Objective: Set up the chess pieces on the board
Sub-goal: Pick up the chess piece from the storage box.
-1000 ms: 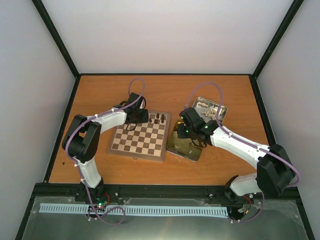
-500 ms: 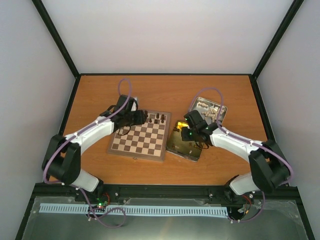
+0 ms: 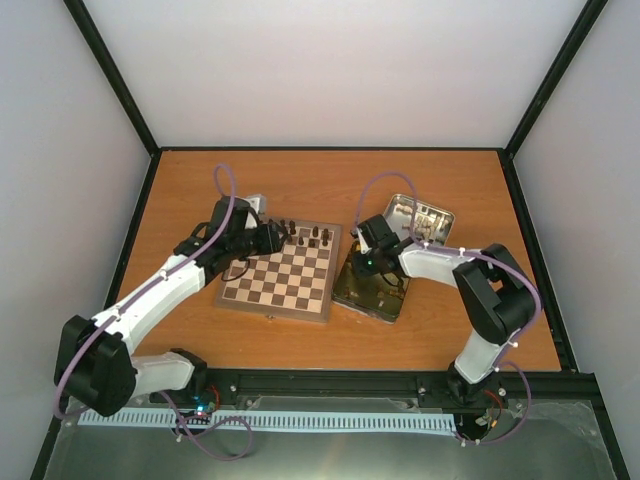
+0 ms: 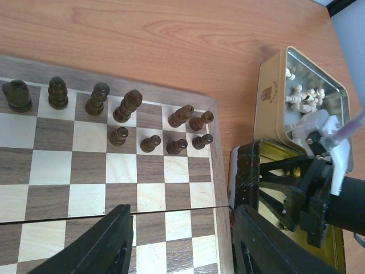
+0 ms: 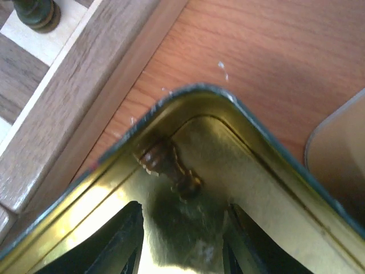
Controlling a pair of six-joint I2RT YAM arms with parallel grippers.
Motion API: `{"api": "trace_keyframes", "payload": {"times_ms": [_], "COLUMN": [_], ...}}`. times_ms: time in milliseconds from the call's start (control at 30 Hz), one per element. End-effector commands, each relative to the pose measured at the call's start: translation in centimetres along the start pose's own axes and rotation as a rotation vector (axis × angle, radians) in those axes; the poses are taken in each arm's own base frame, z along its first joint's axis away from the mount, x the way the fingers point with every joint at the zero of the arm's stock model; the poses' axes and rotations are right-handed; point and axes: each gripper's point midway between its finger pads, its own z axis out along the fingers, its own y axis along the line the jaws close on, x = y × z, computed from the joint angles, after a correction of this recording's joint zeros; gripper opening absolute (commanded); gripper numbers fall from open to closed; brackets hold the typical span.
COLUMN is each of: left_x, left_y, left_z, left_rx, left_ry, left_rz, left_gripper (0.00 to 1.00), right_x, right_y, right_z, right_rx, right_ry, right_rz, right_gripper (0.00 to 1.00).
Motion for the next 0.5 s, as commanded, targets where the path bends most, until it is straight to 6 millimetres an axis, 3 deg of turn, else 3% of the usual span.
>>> {"api": "trace_keyframes", "payload": {"times_ms": [0,167,267,333,467], "left_x": [-0.5,-0.5,-0.4,-0.4,-0.5], "left_y": [0.3,0.5,0.7,0.8,1.3], "left_z": [-1.0,-1.3,-1.5,-1.6,-1.7], "left_rx": [-0.025,-0.035,-0.046,-0.052,-0.071], "left_ry": [-0.026,-0.028,-0.032,-0.036,-0.046], "left_rz": [0.005,0.019,0.024,0.026,0.026], "left_gripper": [0.50,0.50,0.50,0.50,0.51], "right_x": [-2.5,-2.3,-1.7,-1.7,-1.7], "right_y": [0.2,-0.1,-0.2,-0.1,0.3], "right_z": [1.0,2.1,2.1,1.9,0.1], "right_rx": [-0.010,0.002,0.003,0.002,-0.011], "right_ry": [-0.060,-0.028,-0.018,-0.013,0.032], "right_rz": [-0.096,-0.126,-0.128,-0.109,-0.018], "right_gripper": [0.38,0.31,0.19,0.06,0.03]}}
